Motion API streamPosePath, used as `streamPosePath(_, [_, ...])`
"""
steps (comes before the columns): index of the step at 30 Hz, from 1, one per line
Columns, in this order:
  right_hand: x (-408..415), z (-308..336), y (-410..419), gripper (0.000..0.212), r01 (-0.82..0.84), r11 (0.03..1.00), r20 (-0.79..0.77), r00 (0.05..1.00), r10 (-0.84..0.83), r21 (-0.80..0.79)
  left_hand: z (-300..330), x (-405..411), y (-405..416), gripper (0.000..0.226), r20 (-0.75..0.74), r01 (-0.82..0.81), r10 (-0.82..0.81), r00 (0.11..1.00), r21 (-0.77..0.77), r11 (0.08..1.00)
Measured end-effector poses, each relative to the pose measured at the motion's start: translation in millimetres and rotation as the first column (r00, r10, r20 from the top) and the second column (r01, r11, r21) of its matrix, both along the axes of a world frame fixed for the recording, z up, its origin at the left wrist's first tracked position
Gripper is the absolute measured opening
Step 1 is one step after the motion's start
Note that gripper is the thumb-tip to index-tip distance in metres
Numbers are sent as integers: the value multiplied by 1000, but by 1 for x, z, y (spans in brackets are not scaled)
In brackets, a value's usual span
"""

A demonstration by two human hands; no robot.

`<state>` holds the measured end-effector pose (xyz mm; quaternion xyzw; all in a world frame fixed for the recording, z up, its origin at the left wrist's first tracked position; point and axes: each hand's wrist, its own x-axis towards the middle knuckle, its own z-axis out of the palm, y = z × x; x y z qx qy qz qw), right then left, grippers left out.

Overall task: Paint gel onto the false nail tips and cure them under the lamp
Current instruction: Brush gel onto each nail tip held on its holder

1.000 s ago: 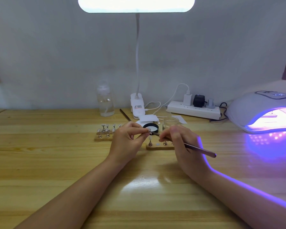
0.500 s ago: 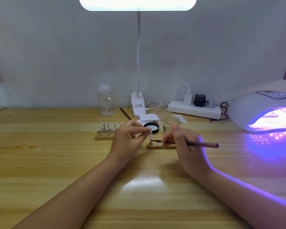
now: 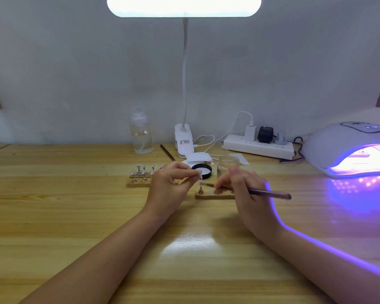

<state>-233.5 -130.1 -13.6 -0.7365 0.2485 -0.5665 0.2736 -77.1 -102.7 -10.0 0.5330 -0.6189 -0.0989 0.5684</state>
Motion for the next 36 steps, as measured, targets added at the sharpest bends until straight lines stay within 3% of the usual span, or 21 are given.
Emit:
streamPosePath(5, [0, 2, 2, 38, 28, 997, 7, 1000, -27, -72, -1, 2, -1, 24, -30, 0, 0, 1000, -9, 1000])
streamPosePath(10, [-1, 2, 4, 46, -20, 1000, 22, 1000, 20, -4, -2, 2, -2, 20, -49, 26, -28, 998, -42, 999])
streamPosePath(14, [-1, 3, 3, 38, 5, 999, 21, 1000, -4, -52, -2, 3, -2, 18, -42, 47, -49, 998, -51, 998])
streamPosePath(18, [1, 1, 4, 39, -106, 992, 58, 993, 102, 63, 0, 2, 0, 14, -54, 62, -65, 996, -58, 996])
streamPosePath(23, [-2, 2, 4, 36, -55, 998, 52, 997, 55, -4, -1, 2, 0, 15, -57, 82, -85, 995, -56, 995])
streamPosePath(27, [0, 0, 5, 44, -125, 986, 128, 986, 111, 112, -1, 3, -1, 18, -85, 79, -84, 993, -58, 995])
streamPosePath(31, [0, 1, 3, 39, -77, 997, 114, 991, 73, 28, -1, 2, -2, 17, -77, 87, -91, 993, -56, 995])
streamPosePath(36, [2, -2, 2, 47, -143, 984, 199, 973, 121, 103, -1, 2, -1, 20, -103, 89, -93, 990, -45, 995])
